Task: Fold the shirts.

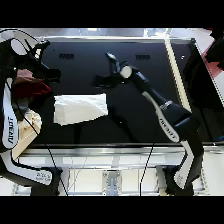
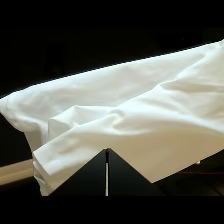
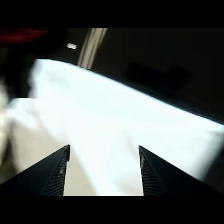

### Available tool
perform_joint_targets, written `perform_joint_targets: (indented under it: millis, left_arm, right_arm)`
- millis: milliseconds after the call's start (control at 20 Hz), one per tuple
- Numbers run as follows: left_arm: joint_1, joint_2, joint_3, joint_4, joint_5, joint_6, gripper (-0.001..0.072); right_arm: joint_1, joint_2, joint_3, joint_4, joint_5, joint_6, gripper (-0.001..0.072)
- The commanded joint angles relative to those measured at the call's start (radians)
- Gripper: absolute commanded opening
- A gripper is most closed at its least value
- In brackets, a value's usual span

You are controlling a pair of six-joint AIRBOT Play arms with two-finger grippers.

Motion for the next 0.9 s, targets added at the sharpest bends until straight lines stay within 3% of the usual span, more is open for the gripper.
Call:
perform_joint_targets:
  millis: [0,200,250,300,450,550,600,650,700,750,850]
  left_arm:
    - [0.001,0.0,0.0,0.0,0.019,0.0,0.0016]
    - [0.001,0.0,0.0,0.0,0.019,0.0,0.0015]
    - [0.001,0.0,0.0,0.0,0.019,0.0,0.0015]
    - [0.001,0.0,0.0,0.0,0.018,0.0,0.0015]
    - [0.001,0.0,0.0,0.0,0.019,0.0,0.0015]
    - [0.001,0.0,0.0,0.0,0.019,0.0,0.0015]
    - [0.001,0.0,0.0,0.0,0.019,0.0,0.0015]
    - [0.001,0.0,0.0,0.0,0.019,0.0,0.0015]
    - [0.001,0.0,0.0,0.0,0.018,0.0,0.0015]
    - [0.001,0.0,0.0,0.0,0.014,0.0,0.0015]
    - [0.001,0.0,0.0,0.0,0.007,0.0,0.0015]
  right_arm:
    - [-0.135,-0.026,-0.043,-0.069,0.166,0.084,0.0497]
    - [-0.113,-0.141,-0.053,0.181,0.201,-0.049,0.0524]
    - [-0.098,-0.169,-0.053,0.23,0.203,-0.073,0.0617]
    - [-0.081,-0.194,-0.053,0.286,0.204,-0.094,0.066]
    - [-0.028,-0.231,-0.052,0.46,0.197,-0.177,0.0659]
    - [0.01,-0.232,-0.052,0.469,0.185,-0.177,0.0653]
    - [0.027,-0.232,-0.052,0.475,0.185,-0.177,0.0594]
    - [0.04,-0.232,-0.052,0.476,0.182,-0.176,0.0433]
    - [0.052,-0.232,-0.052,0.475,0.166,-0.177,0.0128]
    - [0.058,-0.231,-0.051,0.476,0.146,-0.172,0.0013]
    - [0.033,-0.229,-0.017,0.461,0.162,-0.169,0.0016]
